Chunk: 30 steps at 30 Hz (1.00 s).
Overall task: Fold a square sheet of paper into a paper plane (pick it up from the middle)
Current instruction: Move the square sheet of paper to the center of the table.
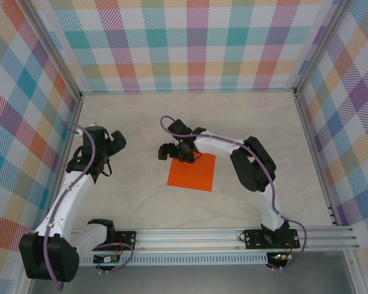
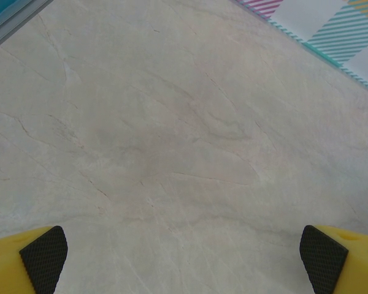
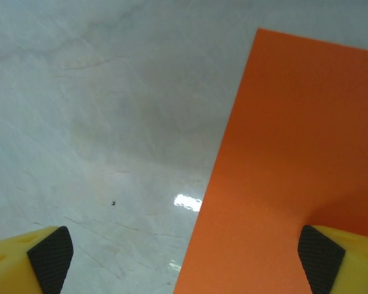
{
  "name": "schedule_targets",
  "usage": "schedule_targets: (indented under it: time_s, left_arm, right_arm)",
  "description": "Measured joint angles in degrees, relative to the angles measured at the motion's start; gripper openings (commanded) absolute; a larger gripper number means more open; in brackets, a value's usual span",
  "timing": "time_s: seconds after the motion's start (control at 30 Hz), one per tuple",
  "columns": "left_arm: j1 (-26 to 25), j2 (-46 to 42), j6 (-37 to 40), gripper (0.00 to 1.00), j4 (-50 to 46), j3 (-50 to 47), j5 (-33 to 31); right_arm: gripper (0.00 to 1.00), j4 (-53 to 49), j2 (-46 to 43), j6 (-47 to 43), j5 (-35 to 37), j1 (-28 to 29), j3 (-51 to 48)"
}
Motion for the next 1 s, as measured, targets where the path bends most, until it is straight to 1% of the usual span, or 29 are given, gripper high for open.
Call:
schedule_targets:
  time_s: [0.17,0.3,0.43,0.53,0.63,0.77,0.87,1.0]
  left_arm:
    - [0.0,1.7,0.2,1.00,0.0,0.0,0.6]
    - [0.0,2.8,0.2,1.00,0.0,0.0,1.4]
    - [0.0,4.1,0.2,1.00,0.0,0.0,3.3]
    - [0.0,5.7,0.2,1.00,0.0,0.0,5.7]
    - [0.0,8.0,-0.2,1.00,0.0,0.3,9.3]
    - [-0.5,11.5,-1.4,1.00,0.1,0.3,15.0]
    - [-1.3,13.1,-3.1,1.00,0.7,0.1,18.3]
    - [-3.8,13.3,-5.6,1.00,2.3,-1.3,21.3]
  right_arm:
    - [0.96,-1.1,0.2,-1.6,-1.4,0.1,0.5]
    - [0.96,-1.0,-0.8,-6.2,-2.5,0.2,-1.8]
    - [0.94,-1.7,-6.3,-10.6,-4.2,0.3,-10.1]
    - [0.91,-2.9,-11.0,-11.9,-6.0,0.4,-16.7]
    - [0.91,-6.5,-13.9,-12.1,-6.4,0.4,-19.4]
    - [0.96,-12.0,-16.5,-11.9,-4.1,0.4,-18.1]
    - [1.00,-14.9,-19.5,-11.5,0.1,0.3,-15.9]
    - [1.00,-18.3,-20.8,-11.1,5.4,-0.4,-16.1]
